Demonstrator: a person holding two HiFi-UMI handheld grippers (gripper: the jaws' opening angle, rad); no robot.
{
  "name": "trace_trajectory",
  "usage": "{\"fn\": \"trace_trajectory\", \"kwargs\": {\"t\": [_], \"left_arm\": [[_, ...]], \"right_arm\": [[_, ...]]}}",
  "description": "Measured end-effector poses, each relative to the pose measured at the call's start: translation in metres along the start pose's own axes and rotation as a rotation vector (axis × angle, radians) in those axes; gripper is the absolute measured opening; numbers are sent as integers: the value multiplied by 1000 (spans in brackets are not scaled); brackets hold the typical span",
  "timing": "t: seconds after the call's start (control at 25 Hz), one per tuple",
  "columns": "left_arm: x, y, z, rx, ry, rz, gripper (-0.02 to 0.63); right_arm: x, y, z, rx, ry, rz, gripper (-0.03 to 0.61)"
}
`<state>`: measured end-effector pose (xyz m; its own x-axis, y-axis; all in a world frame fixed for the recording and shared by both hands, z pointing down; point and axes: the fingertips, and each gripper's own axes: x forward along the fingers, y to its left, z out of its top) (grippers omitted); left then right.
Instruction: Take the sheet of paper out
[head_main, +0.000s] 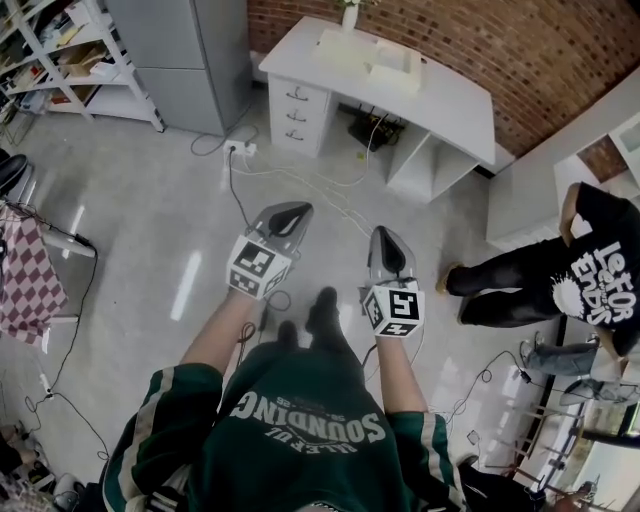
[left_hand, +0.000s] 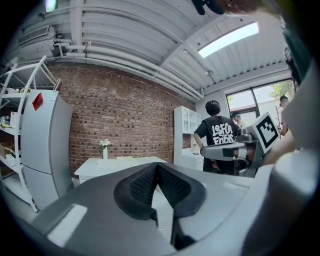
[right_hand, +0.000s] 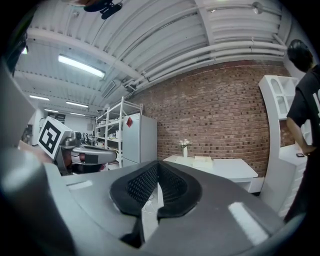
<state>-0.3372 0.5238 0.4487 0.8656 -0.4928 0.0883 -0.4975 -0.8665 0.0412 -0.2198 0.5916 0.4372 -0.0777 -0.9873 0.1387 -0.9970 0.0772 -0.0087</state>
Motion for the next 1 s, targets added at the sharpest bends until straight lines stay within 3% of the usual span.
{"fn": "trace_trajectory", "kwargs": {"t": [0.52, 1.0], "left_arm": [[60, 37, -7, 6, 28, -8, 11], [152, 102, 17, 1, 57, 54, 11]], "right_arm": [[67, -38, -2, 17, 1, -7, -2], [171, -100, 28, 30, -5, 52, -2]]}}
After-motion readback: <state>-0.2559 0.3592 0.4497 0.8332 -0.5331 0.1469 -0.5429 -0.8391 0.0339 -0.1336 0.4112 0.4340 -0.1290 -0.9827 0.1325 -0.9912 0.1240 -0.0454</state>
